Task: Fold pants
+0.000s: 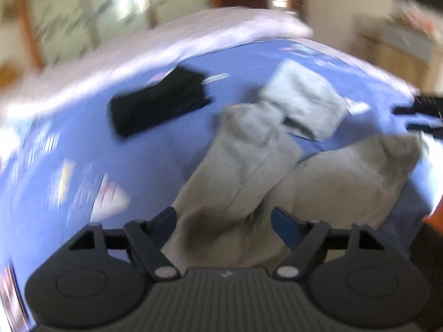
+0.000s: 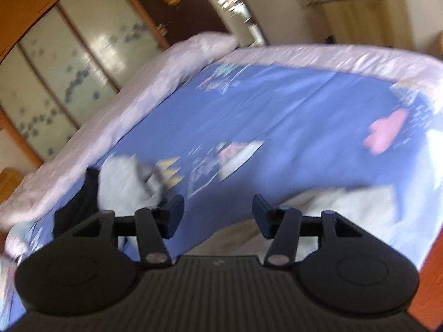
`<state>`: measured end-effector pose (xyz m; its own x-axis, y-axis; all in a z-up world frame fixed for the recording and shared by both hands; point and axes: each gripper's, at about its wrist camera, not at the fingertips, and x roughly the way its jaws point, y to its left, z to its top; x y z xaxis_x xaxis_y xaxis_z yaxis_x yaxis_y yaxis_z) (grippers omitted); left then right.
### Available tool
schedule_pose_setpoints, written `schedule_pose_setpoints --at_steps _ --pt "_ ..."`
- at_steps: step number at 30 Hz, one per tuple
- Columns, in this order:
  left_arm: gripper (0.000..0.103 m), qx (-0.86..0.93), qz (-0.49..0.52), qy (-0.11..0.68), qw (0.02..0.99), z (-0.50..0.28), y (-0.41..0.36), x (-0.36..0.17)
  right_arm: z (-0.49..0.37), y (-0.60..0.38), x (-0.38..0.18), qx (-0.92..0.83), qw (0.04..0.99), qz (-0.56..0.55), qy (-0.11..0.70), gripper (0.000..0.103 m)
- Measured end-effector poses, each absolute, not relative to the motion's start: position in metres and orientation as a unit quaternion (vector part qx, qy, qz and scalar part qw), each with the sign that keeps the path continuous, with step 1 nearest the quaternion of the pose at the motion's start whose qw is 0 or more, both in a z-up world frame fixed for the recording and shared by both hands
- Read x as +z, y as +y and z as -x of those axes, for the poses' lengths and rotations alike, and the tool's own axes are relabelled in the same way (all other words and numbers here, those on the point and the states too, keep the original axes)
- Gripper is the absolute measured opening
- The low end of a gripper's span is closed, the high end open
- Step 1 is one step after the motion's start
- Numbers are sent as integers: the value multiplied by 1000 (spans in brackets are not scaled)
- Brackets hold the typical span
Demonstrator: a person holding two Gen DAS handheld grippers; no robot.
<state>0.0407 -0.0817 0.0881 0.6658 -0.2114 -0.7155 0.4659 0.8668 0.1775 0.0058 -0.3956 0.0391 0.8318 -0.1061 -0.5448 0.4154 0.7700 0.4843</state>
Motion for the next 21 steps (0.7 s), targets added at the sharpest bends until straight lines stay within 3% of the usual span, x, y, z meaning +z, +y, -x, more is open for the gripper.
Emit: schedule_pose_setpoints --at_steps 6,7,10,12,21 --pt "76 -231 -315 332 859 -50 -164 42 2 -391 27 -126 890 -335 283 57" --pt "65 -226 -331 334 853 -56 -170 31 4 -391 27 -123 889 -338 284 57" --pt "16 -203 -307 382 848 -78 -162 13 7 -390 32 -112 897 -322 281 57" --pt "9 -205 -234 402 861 -87 -137 22 3 -388 36 -104 904 -308 278 57" --pt "5 -15 40 355 934 -108 36 111 -70 -386 31 -39 892 -340 297 57"
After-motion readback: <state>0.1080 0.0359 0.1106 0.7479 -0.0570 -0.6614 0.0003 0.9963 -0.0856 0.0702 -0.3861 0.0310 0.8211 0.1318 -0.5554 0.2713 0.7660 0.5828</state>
